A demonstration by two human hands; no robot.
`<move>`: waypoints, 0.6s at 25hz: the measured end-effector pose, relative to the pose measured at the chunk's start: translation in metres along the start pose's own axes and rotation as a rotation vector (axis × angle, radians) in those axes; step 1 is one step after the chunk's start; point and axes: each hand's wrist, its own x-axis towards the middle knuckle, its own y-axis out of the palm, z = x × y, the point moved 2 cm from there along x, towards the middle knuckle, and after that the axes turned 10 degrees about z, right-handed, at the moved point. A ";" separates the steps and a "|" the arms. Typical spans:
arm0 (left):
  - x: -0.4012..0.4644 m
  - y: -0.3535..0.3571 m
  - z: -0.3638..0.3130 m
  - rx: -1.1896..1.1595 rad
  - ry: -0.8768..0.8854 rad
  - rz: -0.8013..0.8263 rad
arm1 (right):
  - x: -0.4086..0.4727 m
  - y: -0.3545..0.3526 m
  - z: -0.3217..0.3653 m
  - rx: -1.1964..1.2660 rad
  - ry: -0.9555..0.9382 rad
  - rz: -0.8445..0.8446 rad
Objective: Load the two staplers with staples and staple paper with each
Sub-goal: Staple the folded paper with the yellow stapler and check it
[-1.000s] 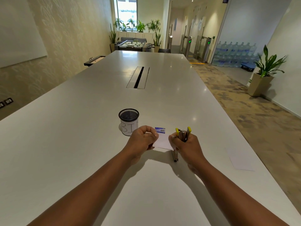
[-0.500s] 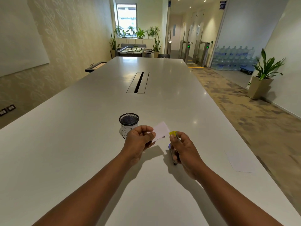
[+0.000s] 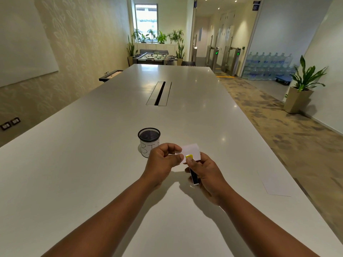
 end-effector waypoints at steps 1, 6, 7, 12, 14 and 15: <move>-0.001 0.000 0.000 0.006 -0.004 0.004 | 0.001 0.000 -0.002 0.036 0.006 -0.017; -0.005 0.001 -0.001 0.024 -0.011 -0.001 | 0.008 -0.001 -0.005 0.164 0.005 -0.068; -0.005 0.001 -0.002 0.027 -0.011 -0.007 | 0.009 -0.001 -0.005 0.163 -0.001 -0.070; -0.007 -0.002 -0.004 0.028 -0.014 -0.010 | 0.011 0.000 -0.006 0.131 -0.008 -0.064; -0.007 -0.003 -0.004 0.031 -0.007 -0.005 | 0.011 0.001 -0.007 0.127 -0.004 -0.053; -0.008 -0.003 -0.004 0.038 -0.001 -0.004 | 0.011 0.001 -0.007 0.127 -0.002 -0.048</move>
